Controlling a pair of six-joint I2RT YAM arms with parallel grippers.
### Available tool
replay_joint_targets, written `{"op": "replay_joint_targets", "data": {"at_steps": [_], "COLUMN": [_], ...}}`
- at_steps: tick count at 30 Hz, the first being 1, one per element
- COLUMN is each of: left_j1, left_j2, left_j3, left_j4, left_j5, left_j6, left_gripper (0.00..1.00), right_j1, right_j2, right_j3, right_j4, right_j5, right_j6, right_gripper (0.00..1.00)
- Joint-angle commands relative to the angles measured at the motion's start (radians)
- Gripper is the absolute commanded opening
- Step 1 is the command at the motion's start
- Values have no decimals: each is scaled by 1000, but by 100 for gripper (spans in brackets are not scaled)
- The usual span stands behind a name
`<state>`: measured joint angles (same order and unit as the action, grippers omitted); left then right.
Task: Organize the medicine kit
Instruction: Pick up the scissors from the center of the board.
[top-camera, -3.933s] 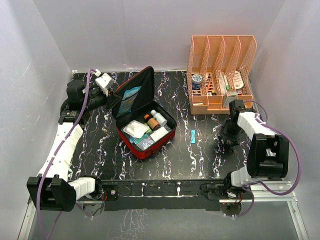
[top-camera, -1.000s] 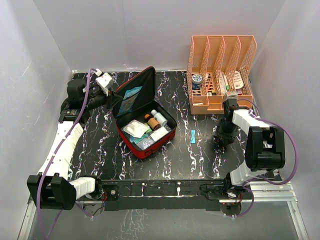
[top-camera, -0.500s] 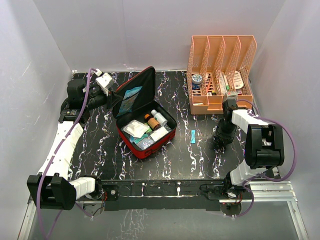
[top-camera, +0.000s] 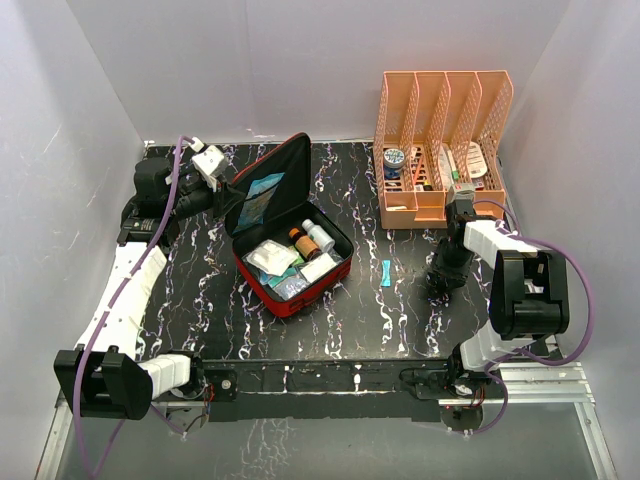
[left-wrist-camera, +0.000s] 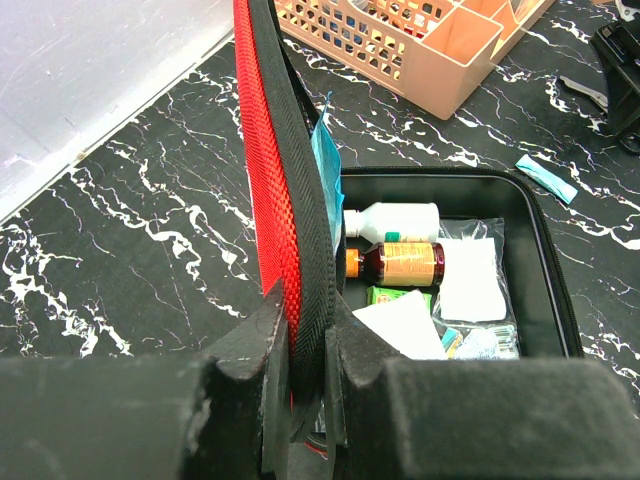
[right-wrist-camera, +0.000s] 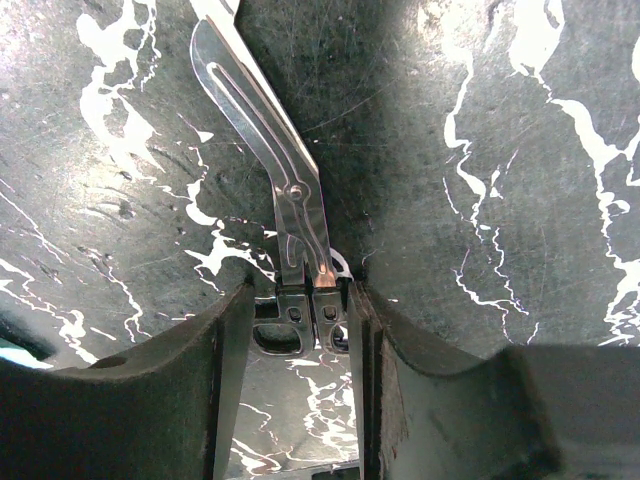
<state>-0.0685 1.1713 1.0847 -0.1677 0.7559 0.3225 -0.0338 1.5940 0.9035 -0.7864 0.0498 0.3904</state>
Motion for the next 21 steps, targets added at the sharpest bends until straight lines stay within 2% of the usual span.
{"op": "replay_joint_targets", "data": {"at_steps": [1,7,15,17,21], "left_j1": [-7,-7,-7,-7,-8], "left_j2": [5,1,-4,-5,-8], "left_j3": [20,20,17,15,14], "left_j4": [-59,-61,-59,-61,-61], "left_j5": [36,36,36,37,36], "left_j6": [4,7,10,10,10], "left_gripper": [0,0,0,0,0], "right_j1": [5,5,8,10,15], "right_j2": [-2,-11,-2,-1,3], "right_j3": [-40,-42,-40,-40,-38], "right_j4": [20,9,6,6,1], "right_j5": [1,5,1,0,-2], "right_j6": [-2,0,-1,-1,-2], "right_gripper": [40,38,29,23,4]}}
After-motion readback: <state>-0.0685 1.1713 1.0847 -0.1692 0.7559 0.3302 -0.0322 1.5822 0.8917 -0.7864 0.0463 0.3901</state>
